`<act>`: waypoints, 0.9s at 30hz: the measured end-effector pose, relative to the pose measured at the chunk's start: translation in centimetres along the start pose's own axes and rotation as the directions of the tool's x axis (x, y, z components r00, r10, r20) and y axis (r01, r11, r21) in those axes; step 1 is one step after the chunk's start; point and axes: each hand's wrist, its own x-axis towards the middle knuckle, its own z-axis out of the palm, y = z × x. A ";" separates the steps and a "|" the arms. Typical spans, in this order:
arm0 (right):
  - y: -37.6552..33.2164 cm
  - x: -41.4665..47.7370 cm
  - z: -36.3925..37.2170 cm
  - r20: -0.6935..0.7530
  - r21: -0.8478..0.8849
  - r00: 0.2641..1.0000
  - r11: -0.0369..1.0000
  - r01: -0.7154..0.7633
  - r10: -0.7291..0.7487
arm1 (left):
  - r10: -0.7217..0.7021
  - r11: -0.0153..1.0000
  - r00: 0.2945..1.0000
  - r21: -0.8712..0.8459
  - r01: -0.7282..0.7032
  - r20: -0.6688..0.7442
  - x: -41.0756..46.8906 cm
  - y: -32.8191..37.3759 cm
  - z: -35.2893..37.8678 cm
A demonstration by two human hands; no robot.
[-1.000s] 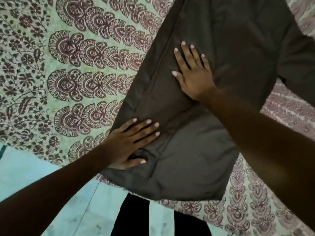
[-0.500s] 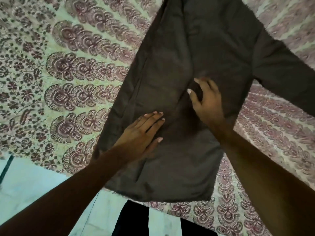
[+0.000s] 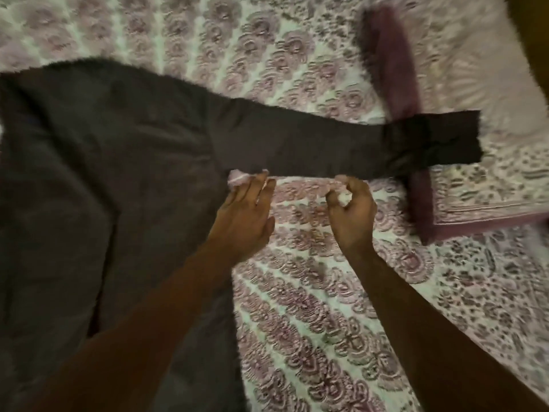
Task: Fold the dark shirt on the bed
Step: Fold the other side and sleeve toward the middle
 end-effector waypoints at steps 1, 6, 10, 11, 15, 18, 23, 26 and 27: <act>0.9 1.3 -1.3 -0.046 0.030 0.998 0.999 -0.044 0.046 | 0.007 1.000 1.000 0.006 -0.007 0.018 2.3 1.2 0.1; 5.0 7.9 -7.3 -0.287 -0.131 0.957 0.991 -0.010 -0.029 | -0.047 0.998 0.985 0.047 0.040 0.165 11.3 5.9 1.4; 5.1 11.6 -9.5 -0.433 -0.345 0.892 0.892 -0.293 0.126 | -0.137 0.990 0.946 0.080 0.118 0.295 13.2 6.7 3.4; 5.3 12.2 -9.6 -0.449 -0.349 0.879 0.874 -0.338 0.161 | -0.141 0.990 0.949 0.069 0.127 0.283 13.1 6.7 3.9; 5.5 13.9 -9.7 -0.449 -0.306 0.868 0.876 -0.373 0.213 | -0.132 0.991 0.953 0.015 0.133 0.272 12.8 6.5 4.1; 5.3 13.9 -9.2 -0.421 -0.198 0.907 0.972 -0.126 0.032 | -0.144 0.986 0.957 -0.047 0.161 0.253 13.2 6.6 3.6; 2.1 7.9 -3.9 -0.120 -0.098 0.891 0.898 0.429 -0.438 | -0.448 0.232 0.856 -0.891 0.390 0.258 13.4 9.0 -0.7; 0.5 2.6 0.0 0.027 0.029 0.841 0.841 0.540 -0.541 | -0.324 -0.227 0.849 -0.906 0.359 0.417 11.7 8.1 -2.5; 0.1 1.3 1.0 0.024 0.026 0.844 0.844 0.535 -0.536 | -0.370 -0.226 0.846 -0.921 0.319 0.384 10.9 7.1 -2.5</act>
